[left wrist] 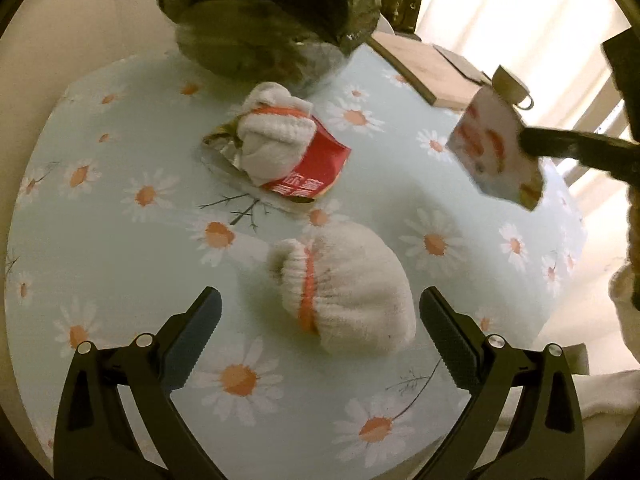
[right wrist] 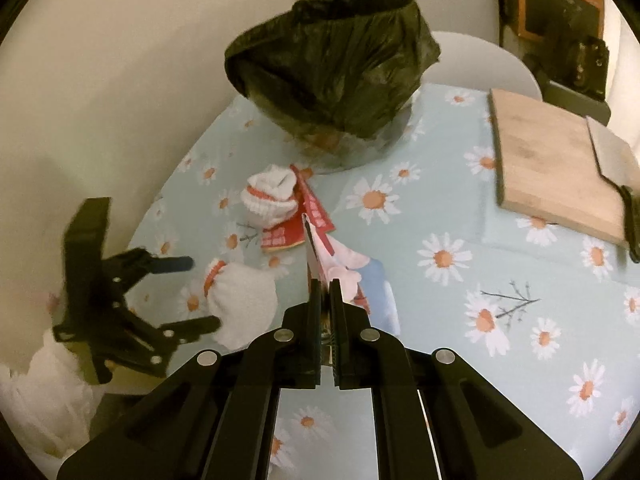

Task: Collect trash
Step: 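Grasp the white knit glove with the left gripper while the right gripper grasps the pink paper wrapper, then lift and carry the glove and paper wrapper over the bin with both grippers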

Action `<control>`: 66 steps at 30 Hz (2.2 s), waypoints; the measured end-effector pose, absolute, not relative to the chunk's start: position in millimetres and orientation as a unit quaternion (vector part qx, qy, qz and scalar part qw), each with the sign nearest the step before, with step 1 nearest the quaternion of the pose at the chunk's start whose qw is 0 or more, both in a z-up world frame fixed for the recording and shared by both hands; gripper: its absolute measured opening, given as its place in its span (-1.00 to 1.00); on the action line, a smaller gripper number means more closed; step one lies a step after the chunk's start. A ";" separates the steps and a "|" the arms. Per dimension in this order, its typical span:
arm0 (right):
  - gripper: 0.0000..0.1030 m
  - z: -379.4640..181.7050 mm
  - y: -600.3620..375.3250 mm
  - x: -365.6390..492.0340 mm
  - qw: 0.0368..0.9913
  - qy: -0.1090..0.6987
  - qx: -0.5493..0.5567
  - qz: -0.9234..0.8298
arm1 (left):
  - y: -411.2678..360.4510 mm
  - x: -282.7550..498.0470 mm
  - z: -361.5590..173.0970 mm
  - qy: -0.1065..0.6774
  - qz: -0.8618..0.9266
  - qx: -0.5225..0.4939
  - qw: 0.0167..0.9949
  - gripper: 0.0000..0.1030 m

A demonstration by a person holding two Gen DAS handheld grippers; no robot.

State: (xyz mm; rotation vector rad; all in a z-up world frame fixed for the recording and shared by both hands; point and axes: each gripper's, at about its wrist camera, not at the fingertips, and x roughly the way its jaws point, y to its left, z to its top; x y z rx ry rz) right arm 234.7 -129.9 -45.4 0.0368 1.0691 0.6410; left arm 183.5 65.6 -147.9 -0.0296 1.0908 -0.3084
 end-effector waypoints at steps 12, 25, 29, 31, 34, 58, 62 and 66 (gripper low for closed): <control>-0.92 -43.1 -155.2 214.0 0.825 0.495 0.030 0.271 | 38.0 205.0 -173.0 0.544 -0.135 0.002 0.828 0.88; -0.92 -32.3 -174.8 199.4 0.839 0.478 0.045 0.255 | 42.0 198.3 -163.5 0.548 -0.118 0.031 0.828 0.16; -0.92 -21.8 -177.0 196.0 0.847 0.464 0.045 0.255 | 49.5 191.2 -154.0 0.545 -0.110 0.038 0.830 0.09; -0.92 -14.9 -176.7 194.7 0.851 0.456 0.043 0.258 | 54.4 186.6 -144.8 0.533 -0.100 0.044 0.839 0.08; -0.92 -4.1 -176.6 192.8 0.855 0.444 0.045 0.264 | 63.8 178.3 -123.1 0.510 -0.101 0.038 0.854 0.08; -0.92 67.7 -136.5 205.0 0.877 0.380 0.034 0.293 | 112.6 172.4 -34.3 0.428 -0.116 0.062 0.894 0.08; -0.92 80.3 -123.8 214.3 0.884 0.372 0.040 0.281 | 122.1 191.7 -30.0 0.425 -0.139 0.076 0.891 0.08; -0.92 87.3 -110.4 227.7 0.889 0.374 0.044 0.261 | 128.7 208.2 -22.5 0.417 -0.164 0.098 0.889 0.08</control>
